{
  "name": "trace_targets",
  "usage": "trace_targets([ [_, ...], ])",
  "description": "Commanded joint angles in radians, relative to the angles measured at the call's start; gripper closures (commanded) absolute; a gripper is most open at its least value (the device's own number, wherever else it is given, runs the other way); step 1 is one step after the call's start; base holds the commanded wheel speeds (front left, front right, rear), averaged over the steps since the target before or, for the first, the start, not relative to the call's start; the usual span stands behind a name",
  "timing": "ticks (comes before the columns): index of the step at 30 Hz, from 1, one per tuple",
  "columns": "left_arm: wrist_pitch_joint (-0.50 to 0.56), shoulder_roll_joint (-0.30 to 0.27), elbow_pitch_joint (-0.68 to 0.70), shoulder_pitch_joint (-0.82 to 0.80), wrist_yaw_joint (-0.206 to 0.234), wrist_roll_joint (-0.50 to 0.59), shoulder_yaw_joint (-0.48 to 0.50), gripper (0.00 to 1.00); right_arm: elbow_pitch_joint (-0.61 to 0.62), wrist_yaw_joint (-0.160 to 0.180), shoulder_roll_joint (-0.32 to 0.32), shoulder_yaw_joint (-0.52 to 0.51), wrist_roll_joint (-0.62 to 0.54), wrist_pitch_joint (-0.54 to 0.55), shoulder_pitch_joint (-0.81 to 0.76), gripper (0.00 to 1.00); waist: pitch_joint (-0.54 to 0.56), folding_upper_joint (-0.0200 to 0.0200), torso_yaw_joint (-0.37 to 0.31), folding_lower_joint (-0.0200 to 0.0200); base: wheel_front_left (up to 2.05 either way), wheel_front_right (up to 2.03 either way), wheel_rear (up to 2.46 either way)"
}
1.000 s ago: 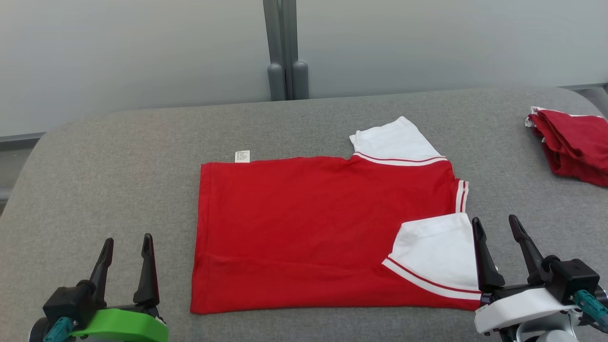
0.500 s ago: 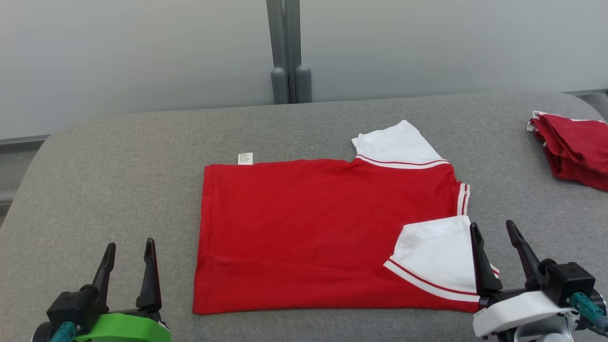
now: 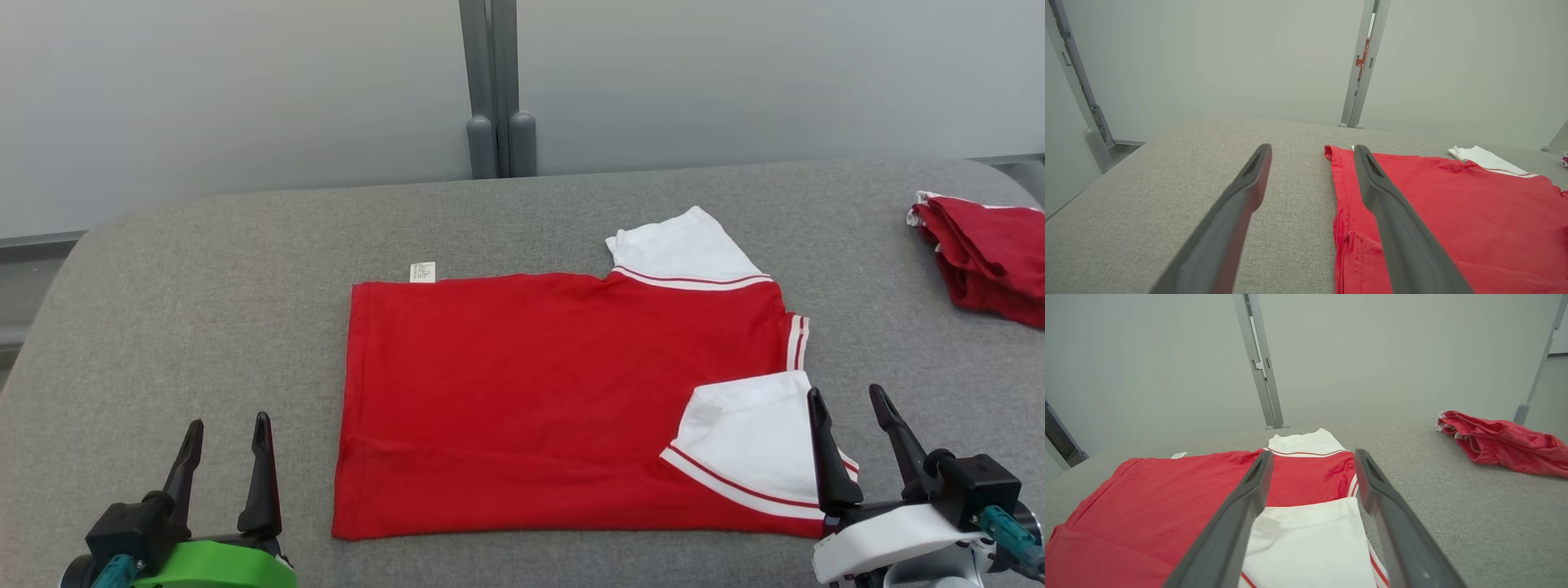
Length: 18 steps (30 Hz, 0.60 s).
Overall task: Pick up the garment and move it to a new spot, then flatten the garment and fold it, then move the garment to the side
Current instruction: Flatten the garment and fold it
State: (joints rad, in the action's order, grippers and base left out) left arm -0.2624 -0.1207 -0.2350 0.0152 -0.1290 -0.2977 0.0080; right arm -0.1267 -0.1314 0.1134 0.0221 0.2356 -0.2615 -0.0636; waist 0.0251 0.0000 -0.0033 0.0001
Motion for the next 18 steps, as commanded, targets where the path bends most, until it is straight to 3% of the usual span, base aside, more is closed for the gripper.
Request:
trace_targets([
  [1, -0.003, -0.006, -0.006, 0.008, -0.002, 0.008, 0.000, 0.00, -0.004, 0.002, 0.000, -0.003, 0.003, -0.005, -0.005, 0.00, -0.002, 0.0000, 0.000, -0.0001, 0.00, 0.00, 0.00],
  [10, -0.003, -0.044, -0.037, -0.104, -0.002, 0.015, -0.025, 0.00, -0.042, 0.002, 0.031, -0.011, 0.005, -0.005, 0.092, 0.00, -0.036, 0.0000, -0.005, -0.0001, 0.00, 0.00, 0.00],
  [18, 0.023, -0.093, -0.113, -0.345, -0.001, -0.004, -0.105, 0.00, -0.127, 0.002, 0.092, 0.014, -0.002, 0.020, 0.311, 0.00, -0.147, 0.0000, 0.000, -0.0001, 0.00, 0.00, 0.00],
])
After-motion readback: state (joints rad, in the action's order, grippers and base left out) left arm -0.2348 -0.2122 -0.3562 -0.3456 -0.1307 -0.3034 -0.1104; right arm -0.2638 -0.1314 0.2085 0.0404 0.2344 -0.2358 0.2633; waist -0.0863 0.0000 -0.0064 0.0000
